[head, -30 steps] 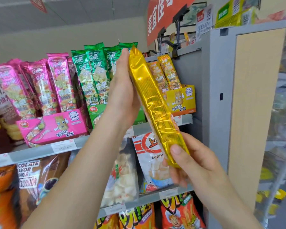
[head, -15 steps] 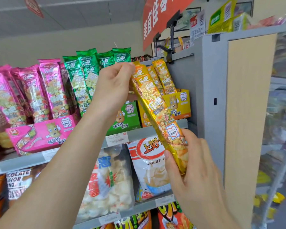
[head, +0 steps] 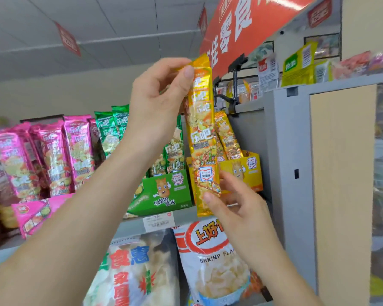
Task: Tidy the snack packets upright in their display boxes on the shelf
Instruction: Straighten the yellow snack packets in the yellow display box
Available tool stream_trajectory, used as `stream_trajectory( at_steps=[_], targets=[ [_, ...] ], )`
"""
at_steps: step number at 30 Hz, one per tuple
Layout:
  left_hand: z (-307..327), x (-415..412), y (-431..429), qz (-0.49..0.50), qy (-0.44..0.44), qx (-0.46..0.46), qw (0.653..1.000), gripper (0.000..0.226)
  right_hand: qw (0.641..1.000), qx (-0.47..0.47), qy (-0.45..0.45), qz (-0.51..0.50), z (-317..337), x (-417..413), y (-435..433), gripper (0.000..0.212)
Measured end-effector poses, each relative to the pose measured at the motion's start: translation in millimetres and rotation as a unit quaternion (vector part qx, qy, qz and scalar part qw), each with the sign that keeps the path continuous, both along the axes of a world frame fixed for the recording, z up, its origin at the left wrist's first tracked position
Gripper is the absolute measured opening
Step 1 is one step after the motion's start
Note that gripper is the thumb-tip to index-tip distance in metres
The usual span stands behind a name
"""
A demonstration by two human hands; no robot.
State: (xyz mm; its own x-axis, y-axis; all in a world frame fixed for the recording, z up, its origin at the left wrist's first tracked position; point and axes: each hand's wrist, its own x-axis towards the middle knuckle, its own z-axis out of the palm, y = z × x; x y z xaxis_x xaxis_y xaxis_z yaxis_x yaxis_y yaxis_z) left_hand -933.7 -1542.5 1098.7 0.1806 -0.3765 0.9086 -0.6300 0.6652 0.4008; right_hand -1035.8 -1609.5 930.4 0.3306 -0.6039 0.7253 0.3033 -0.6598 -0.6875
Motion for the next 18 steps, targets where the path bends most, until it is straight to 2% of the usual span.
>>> stream_trajectory(
  at_steps=[3, 4, 7, 10, 15, 18],
  targets=[
    [21.7, 0.9, 0.2, -0.012, -0.029, -0.023, 0.999, 0.008, 0.998, -0.041, 0.011, -0.056, 31.4, 8.7, -19.3, 0.036],
    [29.7, 3.2, 1.2, 0.013, -0.06, -0.022, 0.998, 0.011, 0.996, -0.048, 0.013, -0.074, 41.4, 11.1, -26.9, 0.037],
    [48.3, 11.3, 2.1, 0.133, -0.165, 0.017, 0.977, 0.043, 0.986, -0.078, 0.029, -0.142, 71.8, 18.1, -47.9, 0.038],
    [51.6, 11.7, -2.1, 0.19, -0.181, 0.032, 0.964, 0.054, 0.979, -0.105, 0.073, -0.161, 94.4, 27.3, -63.1, 0.038],
    [48.7, 18.0, -19.4, 0.366, -0.289, 0.029, 0.884, 0.05, 0.961, -0.102, 0.194, -0.17, 100.2, 38.2, -78.9, 0.05],
    [54.5, 20.9, -28.2, 0.444, -0.352, 0.062, 0.822, 0.054, 0.928, -0.14, 0.254, -0.235, 97.0, 38.9, -85.5, 0.039]
  ],
)
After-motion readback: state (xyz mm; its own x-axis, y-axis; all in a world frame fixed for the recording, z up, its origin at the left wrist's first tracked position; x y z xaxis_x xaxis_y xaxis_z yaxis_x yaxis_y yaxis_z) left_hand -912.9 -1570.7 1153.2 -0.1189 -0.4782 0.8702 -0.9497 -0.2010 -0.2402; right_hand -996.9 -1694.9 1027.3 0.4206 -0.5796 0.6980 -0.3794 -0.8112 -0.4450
